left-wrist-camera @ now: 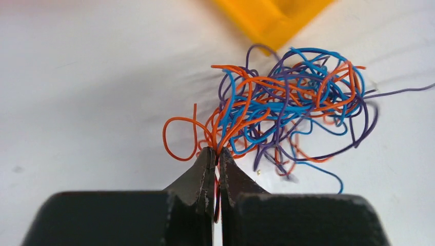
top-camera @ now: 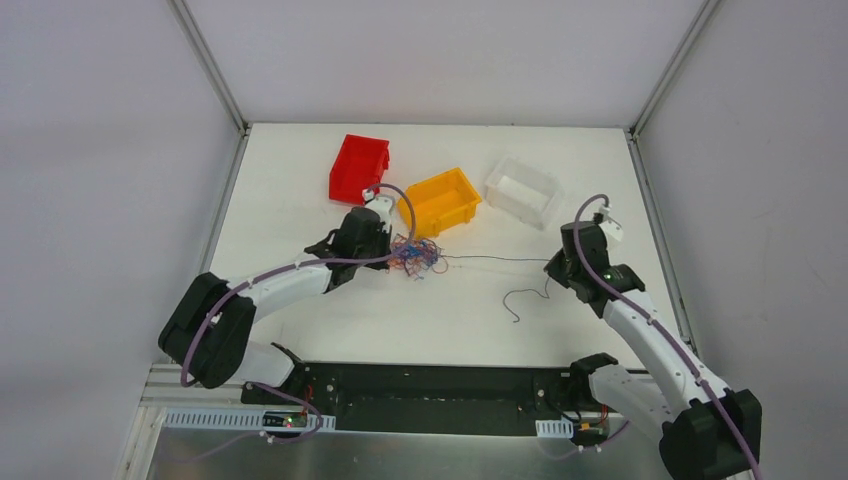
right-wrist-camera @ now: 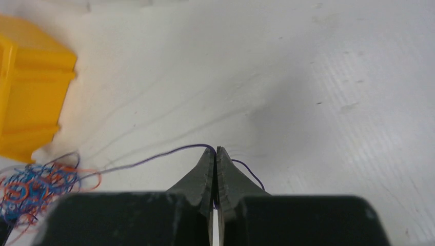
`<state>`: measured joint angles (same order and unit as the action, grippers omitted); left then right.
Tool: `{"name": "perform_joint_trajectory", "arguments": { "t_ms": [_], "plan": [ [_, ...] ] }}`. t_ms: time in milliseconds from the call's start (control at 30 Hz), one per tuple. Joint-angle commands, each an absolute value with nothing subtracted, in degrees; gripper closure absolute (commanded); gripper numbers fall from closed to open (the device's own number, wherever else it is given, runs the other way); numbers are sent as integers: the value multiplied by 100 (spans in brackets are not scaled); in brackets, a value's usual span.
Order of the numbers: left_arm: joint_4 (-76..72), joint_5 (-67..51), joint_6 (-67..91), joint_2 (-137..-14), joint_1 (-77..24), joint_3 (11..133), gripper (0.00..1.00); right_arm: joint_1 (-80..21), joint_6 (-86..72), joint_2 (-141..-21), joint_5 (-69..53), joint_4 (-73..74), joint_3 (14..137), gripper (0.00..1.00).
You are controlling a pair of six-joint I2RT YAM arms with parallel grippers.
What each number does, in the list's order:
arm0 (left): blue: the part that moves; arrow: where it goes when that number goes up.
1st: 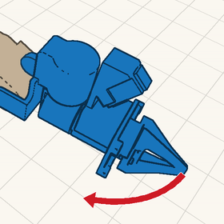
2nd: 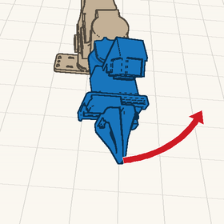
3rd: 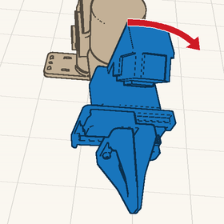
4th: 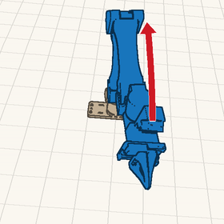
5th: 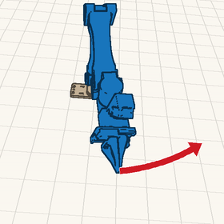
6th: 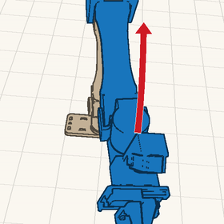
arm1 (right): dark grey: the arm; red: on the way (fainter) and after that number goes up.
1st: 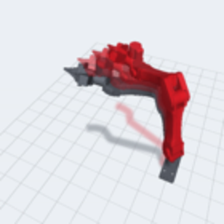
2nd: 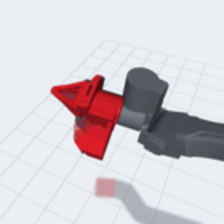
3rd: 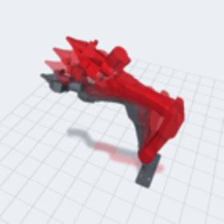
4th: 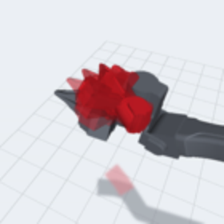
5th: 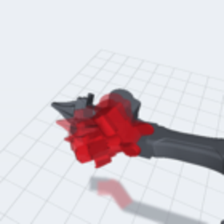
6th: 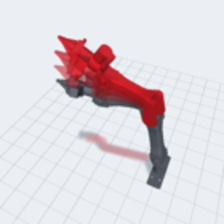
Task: Untangle the cables
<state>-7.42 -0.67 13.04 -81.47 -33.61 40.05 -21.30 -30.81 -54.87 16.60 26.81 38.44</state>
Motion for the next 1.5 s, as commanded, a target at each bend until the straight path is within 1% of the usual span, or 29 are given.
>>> {"name": "perform_joint_trajectory", "arguments": {
  "t_ms": [0,100,167,300,533,567,600,633,667,700,733,833,933,1067,1300,1367,1467],
  "plan": [
    [-417,1816,2047,-7574,-2923,3654,100,-1480,-3861,-4948,2546,2935,3619,100],
    [-302,1768,2634,-7163,-2177,3337,100,-1124,-4140,-4645,2695,2940,3489,100],
    [-423,1698,2764,-6872,-1940,3111,100,-1027,-4154,-4526,2656,2873,3441,100],
    [-779,1562,2699,-6483,-1925,2834,100,-1021,-3898,-4589,2300,2745,3545,100],
    [-1193,961,2526,-6083,-1925,2602,100,-1020,-3128,-5003,815,2453,3828,99],
    [-1248,822,2482,-6040,-1928,2587,100,-1021,-2988,-5037,566,2388,3834,93],
    [-1307,673,2434,-6012,-1925,2570,100,-1020,-2878,-5073,301,2329,3844,82],
    [-1377,488,2383,-5984,-1925,2553,100,-1024,-2806,-5100,112,2296,3856,62],
    [-1444,347,2357,-5979,-1926,2537,100,-1035,-2762,-5113,-98,2265,3860,46],
    [-1484,245,2329,-5975,-1925,2532,100,-1057,-2726,-5122,-194,2233,3856,38],
    [-1497,176,2310,-5974,-1925,2531,100,-1091,-2680,-5117,-227,2220,3875,35],
    [-1505,108,2279,-5958,-1925,2538,100,-1363,-2427,-5142,-221,2300,4065,34],
    [-1534,87,2276,-5908,-1925,2514,100,-1972,-2099,-5245,177,2461,4412,31],
    [-1538,62,2259,-5867,-1929,2497,100,-2704,-1654,-5719,264,2461,4855,28],
    [-1548,9,2205,-5707,-1925,2449,100,-3368,-1136,-6499,-188,2019,5443,26],
    [-1576,-140,2156,-5602,-1925,2420,100,-3533,-945,-6609,-417,1612,5439,25],
    [-1656,-288,2078,-5375,-1927,2341,100,-3656,-594,-6839,-1120,807,5272,25]
  ]
}}
